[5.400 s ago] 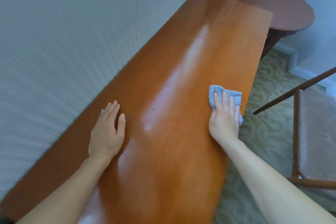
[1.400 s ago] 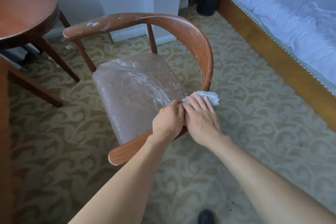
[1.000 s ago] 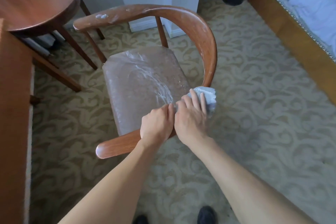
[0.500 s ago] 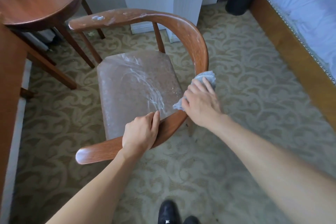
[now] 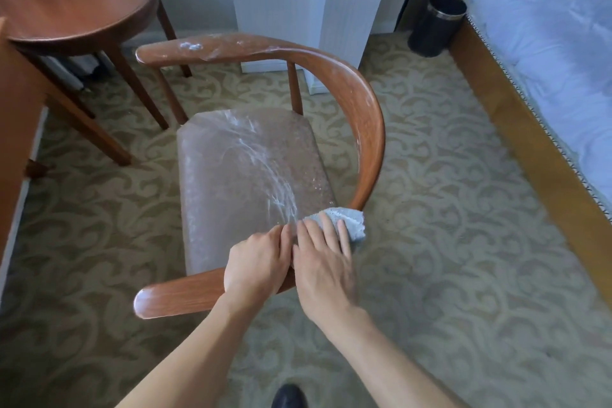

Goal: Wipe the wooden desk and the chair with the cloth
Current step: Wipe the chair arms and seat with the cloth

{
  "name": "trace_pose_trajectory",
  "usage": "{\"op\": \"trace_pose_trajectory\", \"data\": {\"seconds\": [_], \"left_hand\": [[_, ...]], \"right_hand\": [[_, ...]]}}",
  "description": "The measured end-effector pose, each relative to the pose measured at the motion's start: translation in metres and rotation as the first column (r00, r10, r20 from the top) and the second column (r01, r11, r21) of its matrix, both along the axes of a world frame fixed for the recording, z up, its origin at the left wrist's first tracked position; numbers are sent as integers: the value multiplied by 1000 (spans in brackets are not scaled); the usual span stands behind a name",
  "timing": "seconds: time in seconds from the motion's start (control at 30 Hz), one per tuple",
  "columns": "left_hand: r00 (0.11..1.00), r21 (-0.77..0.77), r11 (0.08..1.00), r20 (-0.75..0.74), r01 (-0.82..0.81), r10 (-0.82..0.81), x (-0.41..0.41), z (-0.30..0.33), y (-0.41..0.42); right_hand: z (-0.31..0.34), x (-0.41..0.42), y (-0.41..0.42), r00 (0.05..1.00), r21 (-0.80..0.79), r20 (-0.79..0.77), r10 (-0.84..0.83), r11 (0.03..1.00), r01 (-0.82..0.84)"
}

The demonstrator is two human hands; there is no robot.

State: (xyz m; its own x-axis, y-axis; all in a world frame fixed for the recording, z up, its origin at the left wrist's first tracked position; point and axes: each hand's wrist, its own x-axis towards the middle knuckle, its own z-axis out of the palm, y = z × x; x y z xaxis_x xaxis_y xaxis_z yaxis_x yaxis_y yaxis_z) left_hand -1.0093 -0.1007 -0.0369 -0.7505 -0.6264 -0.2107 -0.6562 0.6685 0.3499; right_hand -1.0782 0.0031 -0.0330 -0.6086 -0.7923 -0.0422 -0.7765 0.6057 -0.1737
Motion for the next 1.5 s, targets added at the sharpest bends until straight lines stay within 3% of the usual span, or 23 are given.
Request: {"op": "trace_pose_trajectory", "data": {"seconds": [0.2,0.4,0.57,0.63,0.7,0.83,0.87,0.93,1.03,1.13,1.27,1.37,1.5], "left_hand": [[998,20,998,12,-66,66,-1,-2,1],[997,-5,997,34,-75,75,2,-5,-1],[980,16,988,134,-153,150,-7,0,0],[951,72,963,190,-261,243,-21,3,1],[922,196,901,117,-387,370,-46,6,6],[851,369,792,-5,-486,525,-102,16,21],[840,370,778,12,-508,542,-106,16,25],[895,224,868,61,-444,442,-102,13,31],[937,65,936,84,-345,340,-99,12,39],[905,82,902,80,-425,419,-104,10,38],[889,72,887,66,-456,452,-103,4,38],[882,83,878,53,-471,468,-103,0,36],[866,107,860,26,-499,499,-102,-5,35]], "right_hand": [[-1,-66,5,993,-69,11,-119,990,120],[12,-146,-30,994,-5,-38,-106,994,106],[18,-147,-35,996,32,-26,-86,996,87],[23,-126,-30,1000,91,-2,-10,996,10],[26,-102,-21,991,116,21,133,984,-134],[18,-104,-5,938,-5,53,342,940,-342],[19,-114,-3,921,-27,56,386,923,-385],[24,-136,-3,897,-14,57,438,899,-438],[36,-173,-17,869,154,47,493,856,-494],[43,-217,-40,838,297,-29,545,805,-513],[47,-247,-66,838,470,-150,525,784,-407],[47,-227,-64,842,533,-147,519,759,-375],[39,-166,-40,807,471,-3,590,713,-519]]}}
